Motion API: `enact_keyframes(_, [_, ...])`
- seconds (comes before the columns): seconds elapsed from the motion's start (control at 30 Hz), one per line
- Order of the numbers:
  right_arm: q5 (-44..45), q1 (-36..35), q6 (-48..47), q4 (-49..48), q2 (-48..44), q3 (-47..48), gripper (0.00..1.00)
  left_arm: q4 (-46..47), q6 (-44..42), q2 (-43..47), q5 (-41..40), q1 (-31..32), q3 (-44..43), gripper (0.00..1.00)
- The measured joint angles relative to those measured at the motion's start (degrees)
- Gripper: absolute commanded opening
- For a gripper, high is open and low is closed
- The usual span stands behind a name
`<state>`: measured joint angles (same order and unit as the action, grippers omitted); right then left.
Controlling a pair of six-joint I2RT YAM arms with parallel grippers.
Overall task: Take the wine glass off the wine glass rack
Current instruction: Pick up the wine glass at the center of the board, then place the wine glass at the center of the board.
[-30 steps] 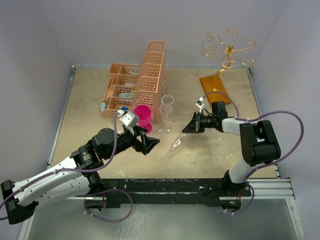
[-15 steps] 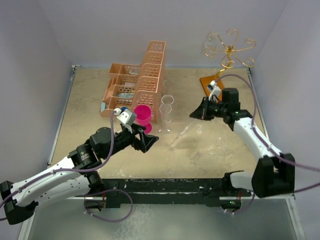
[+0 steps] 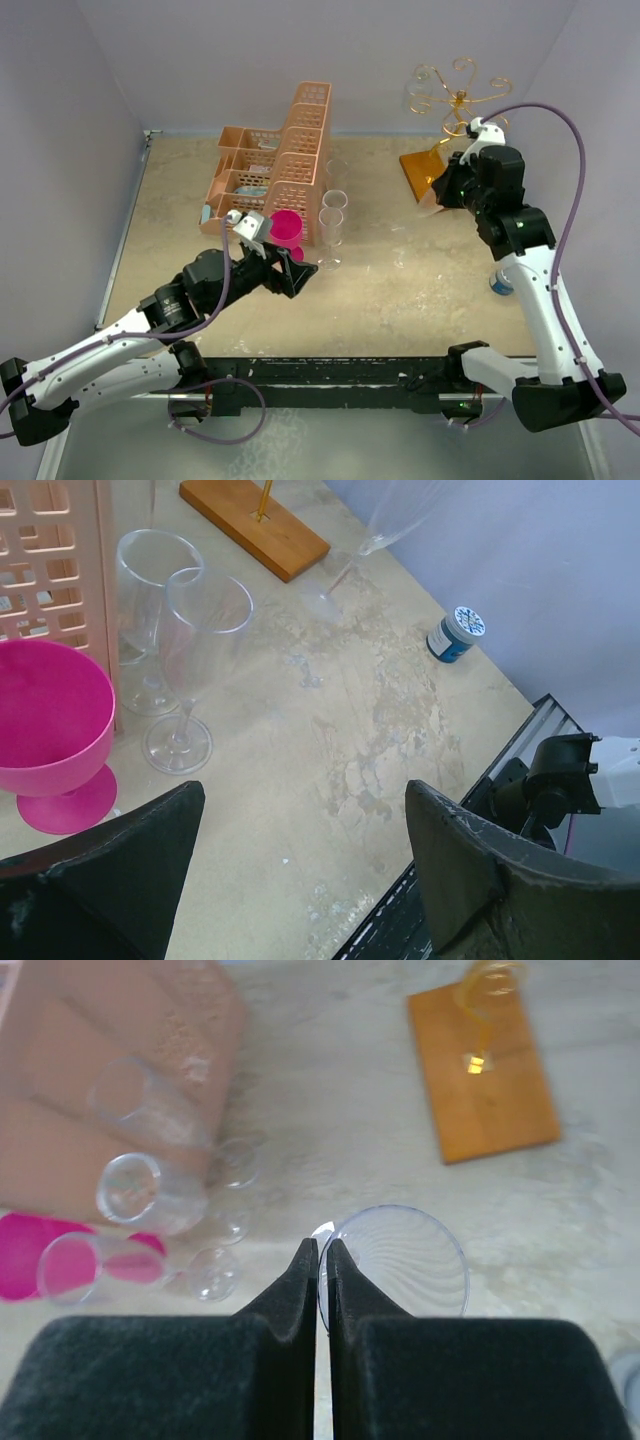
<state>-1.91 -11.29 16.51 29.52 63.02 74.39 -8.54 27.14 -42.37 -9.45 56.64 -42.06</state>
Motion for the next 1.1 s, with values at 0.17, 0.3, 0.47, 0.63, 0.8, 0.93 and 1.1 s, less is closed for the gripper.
enact_keyframes(0.17, [12.35, 0.09, 3.41, 5.18, 0.72, 1.16, 0.0, -0.2, 0.31, -0.28, 0.0, 0.0, -0.59, 0.78])
enact_keyframes(0.3, [17.75, 0.07, 6.93, 5.07, 1.62, -3.19, 0.0, -0.31, 0.24, 0.07, -0.02, 0.0, -0.63, 0.78])
enact_keyframes(0.47, [25.66, 0.04, 10.91, 5.03, 3.32, -8.87, 0.0, -1.51, -0.33, 0.87, -0.55, 0.0, -0.92, 0.79])
enact_keyframes(0.63, [30.86, 0.07, 12.5, 4.09, 2.91, -9.51, 0.0, -3.08, -0.74, 1.09, -1.49, 0.0, -1.79, 0.79])
enact_keyframes(0.8, [35.5, 0.04, 13.27, 2.97, 2.32, -9.49, 0.0, -3.19, -0.74, 1.09, -2.45, 0.0, -2.01, 0.79])
enact_keyframes(0.93, [38.69, 0.04, 14.01, 1.31, 2.47, -9.68, 0.0, -3.28, -0.72, 0.76, -2.91, 0.0, -2.78, 0.79])
enact_keyframes(1.1, [40.04, 0.07, 14.84, -1.62, 3.63, -12.02, 0.0, -3.37, -0.7, 0.52, -3.04, 0.0, -3.91, 0.79])
